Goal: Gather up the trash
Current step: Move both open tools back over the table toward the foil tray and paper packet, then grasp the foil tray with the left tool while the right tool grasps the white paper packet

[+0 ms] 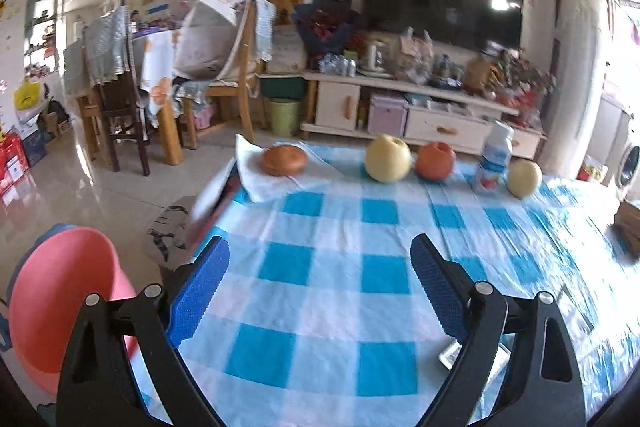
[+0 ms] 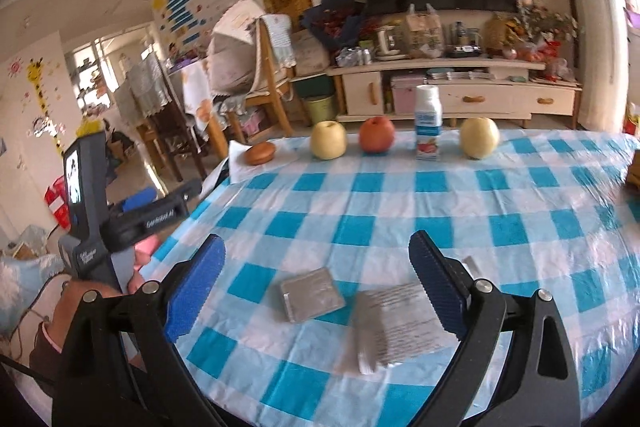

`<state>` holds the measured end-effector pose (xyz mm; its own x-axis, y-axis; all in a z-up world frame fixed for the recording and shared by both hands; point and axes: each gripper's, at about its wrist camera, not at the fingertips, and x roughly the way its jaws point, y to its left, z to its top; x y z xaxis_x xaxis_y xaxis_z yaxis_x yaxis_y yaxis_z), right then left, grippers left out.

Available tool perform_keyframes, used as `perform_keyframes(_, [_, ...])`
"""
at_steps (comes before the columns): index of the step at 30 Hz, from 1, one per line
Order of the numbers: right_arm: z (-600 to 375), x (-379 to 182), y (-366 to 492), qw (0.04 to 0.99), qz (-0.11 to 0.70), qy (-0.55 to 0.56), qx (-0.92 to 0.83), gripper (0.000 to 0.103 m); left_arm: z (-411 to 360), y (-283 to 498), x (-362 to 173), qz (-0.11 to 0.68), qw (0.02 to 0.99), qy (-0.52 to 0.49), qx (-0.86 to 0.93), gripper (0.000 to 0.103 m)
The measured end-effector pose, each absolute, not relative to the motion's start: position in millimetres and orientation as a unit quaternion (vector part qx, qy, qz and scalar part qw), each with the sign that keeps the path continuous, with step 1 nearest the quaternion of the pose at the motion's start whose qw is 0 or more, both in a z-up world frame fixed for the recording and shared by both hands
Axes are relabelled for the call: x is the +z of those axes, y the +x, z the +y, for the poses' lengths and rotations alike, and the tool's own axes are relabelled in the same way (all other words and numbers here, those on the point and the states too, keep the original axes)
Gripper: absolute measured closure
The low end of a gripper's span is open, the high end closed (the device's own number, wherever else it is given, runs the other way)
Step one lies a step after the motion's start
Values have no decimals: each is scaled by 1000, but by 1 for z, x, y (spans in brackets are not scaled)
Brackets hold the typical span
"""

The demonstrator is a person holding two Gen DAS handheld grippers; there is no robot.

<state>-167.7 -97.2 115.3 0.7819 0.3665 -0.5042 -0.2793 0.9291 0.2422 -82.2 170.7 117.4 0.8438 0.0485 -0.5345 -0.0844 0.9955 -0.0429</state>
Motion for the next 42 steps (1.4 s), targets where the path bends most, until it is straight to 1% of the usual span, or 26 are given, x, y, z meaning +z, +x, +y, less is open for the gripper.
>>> perform_keyframes(8, [-133, 110, -164, 940, 295, 95, 141, 9, 133, -90, 107, 306, 952, -28, -10, 12])
perform_keyframes(24, [-177, 79, -152, 927, 343, 105, 112, 9, 45, -117, 71, 365, 926, 46, -90, 12])
perform_keyframes(35, [-189, 82, -152, 936, 329, 71, 103, 9, 7, -130, 54, 380, 914, 76, -121, 12])
perform_keyframes(42, [-202, 78, -145, 934, 333, 83, 101, 9, -13, -133, 49, 383, 908, 93, -145, 12])
